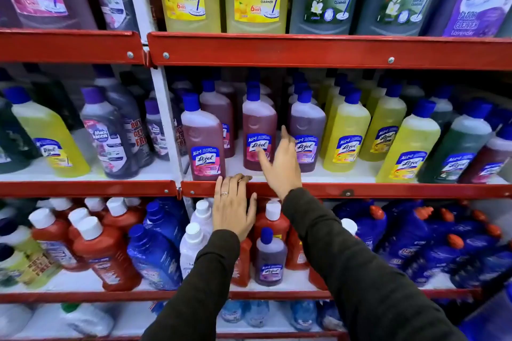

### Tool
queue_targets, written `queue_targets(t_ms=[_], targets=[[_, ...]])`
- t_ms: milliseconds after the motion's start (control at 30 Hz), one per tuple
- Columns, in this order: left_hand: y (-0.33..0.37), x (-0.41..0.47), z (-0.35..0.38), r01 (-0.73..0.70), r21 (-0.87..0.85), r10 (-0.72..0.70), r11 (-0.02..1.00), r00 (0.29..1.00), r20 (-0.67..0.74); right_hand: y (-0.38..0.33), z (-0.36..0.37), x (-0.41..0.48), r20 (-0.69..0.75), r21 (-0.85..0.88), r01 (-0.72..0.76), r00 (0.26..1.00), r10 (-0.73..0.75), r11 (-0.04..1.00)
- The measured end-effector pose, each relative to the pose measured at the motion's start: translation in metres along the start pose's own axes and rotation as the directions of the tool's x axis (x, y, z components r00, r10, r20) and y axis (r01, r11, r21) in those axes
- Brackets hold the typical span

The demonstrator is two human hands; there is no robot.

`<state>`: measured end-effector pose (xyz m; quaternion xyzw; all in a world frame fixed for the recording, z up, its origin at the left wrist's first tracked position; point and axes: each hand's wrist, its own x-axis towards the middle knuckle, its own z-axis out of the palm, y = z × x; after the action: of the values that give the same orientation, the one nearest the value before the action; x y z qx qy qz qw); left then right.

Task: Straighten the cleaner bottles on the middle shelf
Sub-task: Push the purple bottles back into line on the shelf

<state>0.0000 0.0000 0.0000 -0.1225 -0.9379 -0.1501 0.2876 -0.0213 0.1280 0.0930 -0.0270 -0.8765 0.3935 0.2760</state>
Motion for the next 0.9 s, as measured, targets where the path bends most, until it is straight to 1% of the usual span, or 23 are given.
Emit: queue_targets(t_ms=[33, 133, 200, 267, 333, 400, 600, 767, 900], targets=[[-0.002, 0.0, -0.001, 0.009, 0.011, -0.009, 1.0, 1.0, 0.022, -0.003, 0.006, 0.007, -0.022, -0.009, -0.02, 1.0, 0.02, 1.0], [-0.006, 0.0, 0.001, 0.03, 0.041, -0.03, 0.999, 0.999, 0.012, -0.021, 0.017, 0.021, -0.028, -0.05, -0.112, 0.994, 0.11, 0.993], [-0.007, 0.0, 0.002, 0.009, 0.043, -0.009, 0.999, 1.0, 0.016, -0.028, 0.027, 0.028, -0.048, -0.107, -0.171, 0.985, 0.167, 0.979], [-0.011, 0.0, 0.004, -0.007, 0.06, 0.006, 0.998, 1.0, 0.006, -0.032, 0.031, 0.033, -0.07, -0.164, -0.204, 0.978, 0.195, 0.965], [-0.011, 0.0, 0.004, -0.01, 0.063, 0.008, 0.998, 1.0, 0.024, -0.035, 0.034, 0.039, -0.094, -0.198, -0.232, 0.972, 0.218, 0.952], [-0.013, -0.001, 0.004, -0.019, 0.055, 0.017, 0.998, 0.999, 0.033, -0.035, 0.036, 0.041, -0.088, -0.221, -0.251, 0.968, 0.237, 0.943], [-0.013, 0.0, 0.004, -0.019, 0.072, 0.018, 0.997, 0.999, 0.027, -0.032, 0.033, 0.036, -0.098, -0.27, -0.202, 0.978, 0.182, 0.941], [-0.014, -0.002, 0.008, 0.032, 0.055, -0.035, 0.998, 0.998, 0.05, -0.028, 0.022, 0.021, -0.103, -0.263, -0.162, 0.985, 0.139, 0.951], [-0.012, -0.004, 0.006, 0.028, 0.042, -0.029, 0.999, 1.0, 0.005, -0.027, 0.015, 0.008, -0.118, -0.287, -0.144, 0.986, 0.115, 0.947]])
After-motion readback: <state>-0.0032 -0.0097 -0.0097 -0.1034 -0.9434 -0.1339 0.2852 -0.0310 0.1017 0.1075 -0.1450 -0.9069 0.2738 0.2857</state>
